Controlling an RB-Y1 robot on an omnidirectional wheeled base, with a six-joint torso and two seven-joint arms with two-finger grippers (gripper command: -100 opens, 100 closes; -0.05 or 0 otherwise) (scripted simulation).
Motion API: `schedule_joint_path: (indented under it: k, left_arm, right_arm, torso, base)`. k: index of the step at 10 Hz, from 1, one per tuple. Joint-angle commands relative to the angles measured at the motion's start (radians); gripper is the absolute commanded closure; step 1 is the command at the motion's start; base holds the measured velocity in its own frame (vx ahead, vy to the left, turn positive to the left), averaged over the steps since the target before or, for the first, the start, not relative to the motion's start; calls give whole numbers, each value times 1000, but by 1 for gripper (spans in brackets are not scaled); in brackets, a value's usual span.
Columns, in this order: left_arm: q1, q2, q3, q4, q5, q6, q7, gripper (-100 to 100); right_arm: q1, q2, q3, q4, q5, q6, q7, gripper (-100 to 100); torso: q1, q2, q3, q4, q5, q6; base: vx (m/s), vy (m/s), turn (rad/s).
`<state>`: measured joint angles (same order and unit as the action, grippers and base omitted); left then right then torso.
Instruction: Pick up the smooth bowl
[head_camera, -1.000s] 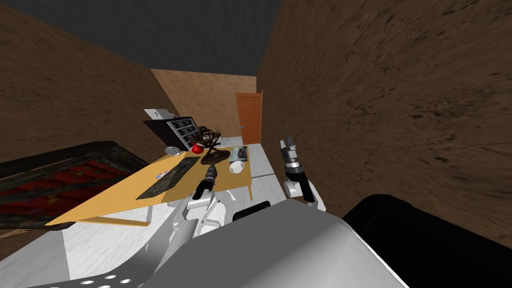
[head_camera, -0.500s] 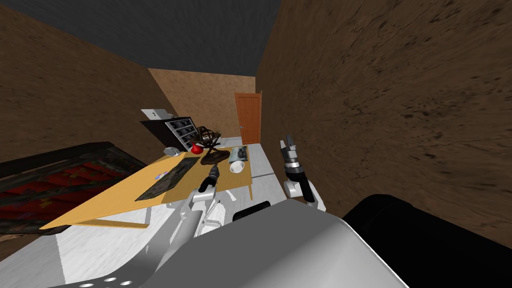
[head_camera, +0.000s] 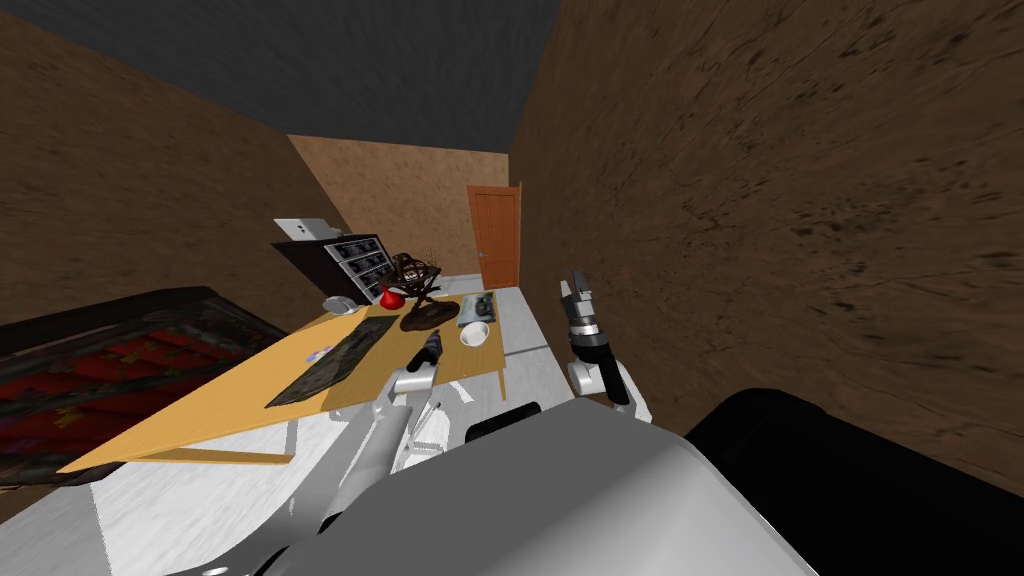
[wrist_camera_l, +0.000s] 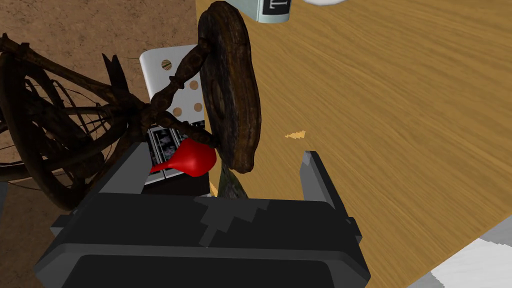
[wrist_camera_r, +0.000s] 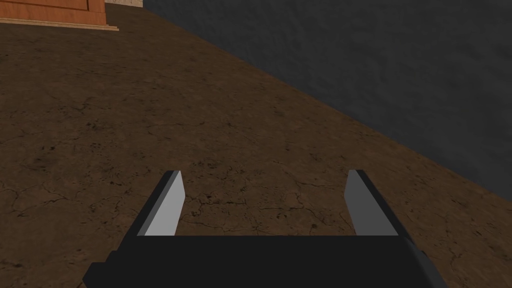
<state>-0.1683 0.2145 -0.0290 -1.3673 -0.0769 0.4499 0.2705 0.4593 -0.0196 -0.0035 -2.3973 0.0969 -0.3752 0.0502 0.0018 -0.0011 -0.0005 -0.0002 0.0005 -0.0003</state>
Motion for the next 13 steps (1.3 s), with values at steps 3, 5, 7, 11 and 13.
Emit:
schedule_joint_path:
  k: [3, 5, 7, 11, 13]
  left_arm:
    - [-57, -2, -9, 79, 4, 75, 14, -100]
    - [-92, -6, -16, 125, 6, 114, 22, -100]
    - [-125, -10, -23, 170, 8, 153, 29, -100]
    - [-220, -31, -46, 281, 15, 260, 46, -100]
    - [-249, -41, -53, 336, 18, 292, 50, -100]
  right_arm:
    - [0, 0, 0, 0, 0, 0, 0, 0]
    - [0, 0, 0, 0, 0, 0, 0, 0]
    - [0, 0, 0, 0, 0, 0, 0, 0]
    - [0, 0, 0, 0, 0, 0, 0, 0]
    - [0, 0, 0, 0, 0, 0, 0, 0]
  torso:
    - [0, 0, 0, 0, 0, 0]
    - [0, 0, 0, 0, 0, 0]
    - [0, -1, 0, 0, 0, 0]
    - [0, -1, -1, 0, 0, 0]
    - [0, -1, -1, 0, 0, -1]
  base:
    - [7, 28, -26]
    - [14, 26, -34]
    - [17, 28, -33]
    - [26, 32, -38]
    - [22, 31, -30]
